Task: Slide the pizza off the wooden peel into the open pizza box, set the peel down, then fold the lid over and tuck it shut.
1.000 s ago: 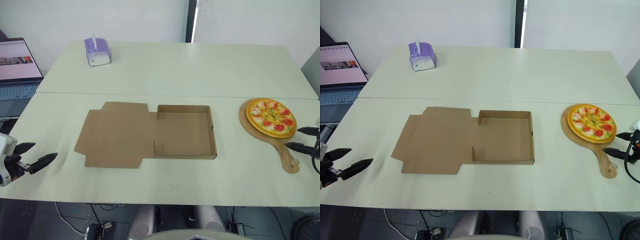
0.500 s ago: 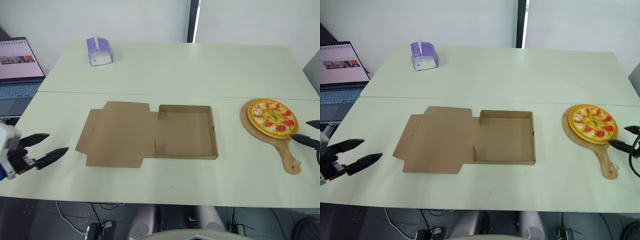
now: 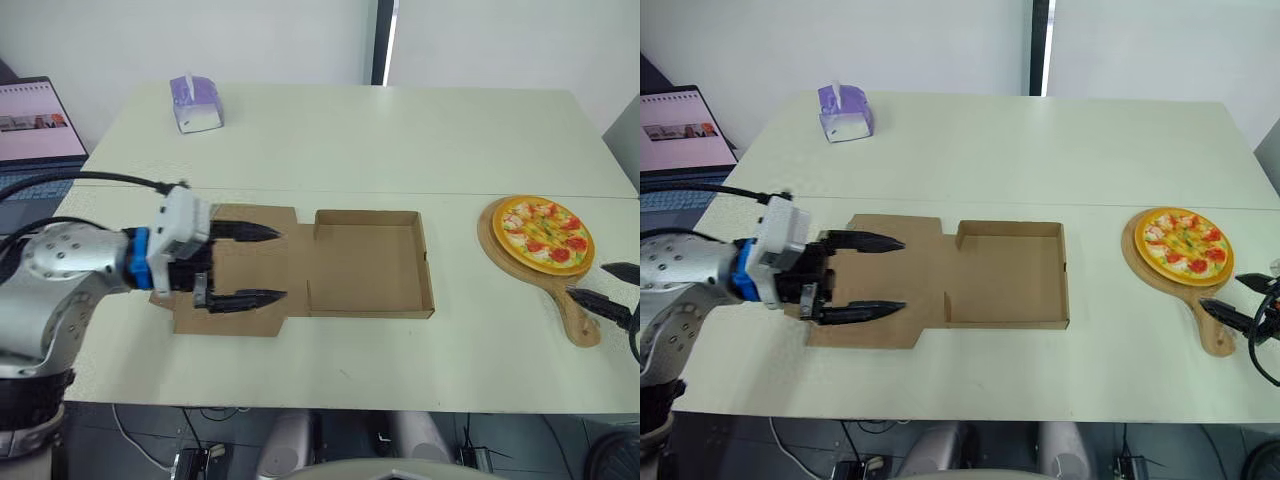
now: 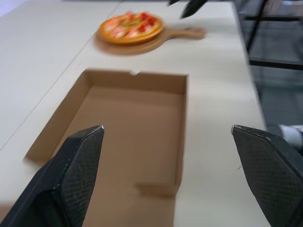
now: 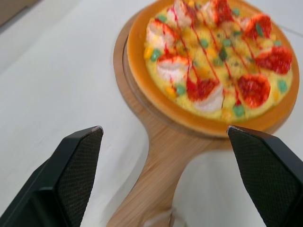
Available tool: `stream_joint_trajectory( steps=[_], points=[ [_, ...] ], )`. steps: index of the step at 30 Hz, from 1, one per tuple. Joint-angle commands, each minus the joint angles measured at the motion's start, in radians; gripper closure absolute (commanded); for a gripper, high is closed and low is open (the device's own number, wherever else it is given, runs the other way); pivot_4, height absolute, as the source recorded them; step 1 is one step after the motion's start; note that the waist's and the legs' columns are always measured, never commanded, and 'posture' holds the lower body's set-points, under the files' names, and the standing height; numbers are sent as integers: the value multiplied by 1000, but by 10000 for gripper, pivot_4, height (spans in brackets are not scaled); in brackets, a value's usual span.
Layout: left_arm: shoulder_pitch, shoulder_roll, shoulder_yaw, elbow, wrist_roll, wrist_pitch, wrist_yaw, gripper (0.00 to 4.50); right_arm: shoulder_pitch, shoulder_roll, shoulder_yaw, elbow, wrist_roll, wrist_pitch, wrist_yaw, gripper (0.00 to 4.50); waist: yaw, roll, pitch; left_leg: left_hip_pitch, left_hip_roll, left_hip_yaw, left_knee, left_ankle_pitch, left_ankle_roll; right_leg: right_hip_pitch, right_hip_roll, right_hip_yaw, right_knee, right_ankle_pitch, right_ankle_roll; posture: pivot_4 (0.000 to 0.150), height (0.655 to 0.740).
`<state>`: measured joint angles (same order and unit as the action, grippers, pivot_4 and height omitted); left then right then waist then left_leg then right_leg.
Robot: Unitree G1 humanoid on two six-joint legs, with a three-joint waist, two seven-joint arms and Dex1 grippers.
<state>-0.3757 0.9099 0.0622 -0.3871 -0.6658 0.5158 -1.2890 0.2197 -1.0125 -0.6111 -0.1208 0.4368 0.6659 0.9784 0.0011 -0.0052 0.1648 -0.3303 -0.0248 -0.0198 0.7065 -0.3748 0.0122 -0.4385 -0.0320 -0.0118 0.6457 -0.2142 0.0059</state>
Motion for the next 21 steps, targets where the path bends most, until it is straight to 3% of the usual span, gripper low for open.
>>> stream_joint_trajectory(
  steps=[1, 12, 21],
  points=[
    [-84, -36, -53, 13, -1, -29, -40, 306, 30, -28, -65, -98, 23, 94, -11, 0, -1, -1, 1, 0, 0, 0, 0, 0, 0, 0, 1, 0, 0, 0, 0, 1500, 7251],
    [-185, -119, -140, 11, -20, 2, -72, 306, -113, -55, 109, -19, -45, 244, -156, 0, -2, -3, 2, 0, 1, -1, 3, 0, 0, 1, 4, 1, 0, -1, 1, 1500, 7251],
    [-241, -196, -204, 47, 23, -29, -79, 306, -304, -53, 309, 190, -92, 255, -166, 0, -3, -3, 2, -1, 1, -1, 5, 0, 0, 1, 4, 1, 0, 0, 1, 1500, 7251]
  ],
)
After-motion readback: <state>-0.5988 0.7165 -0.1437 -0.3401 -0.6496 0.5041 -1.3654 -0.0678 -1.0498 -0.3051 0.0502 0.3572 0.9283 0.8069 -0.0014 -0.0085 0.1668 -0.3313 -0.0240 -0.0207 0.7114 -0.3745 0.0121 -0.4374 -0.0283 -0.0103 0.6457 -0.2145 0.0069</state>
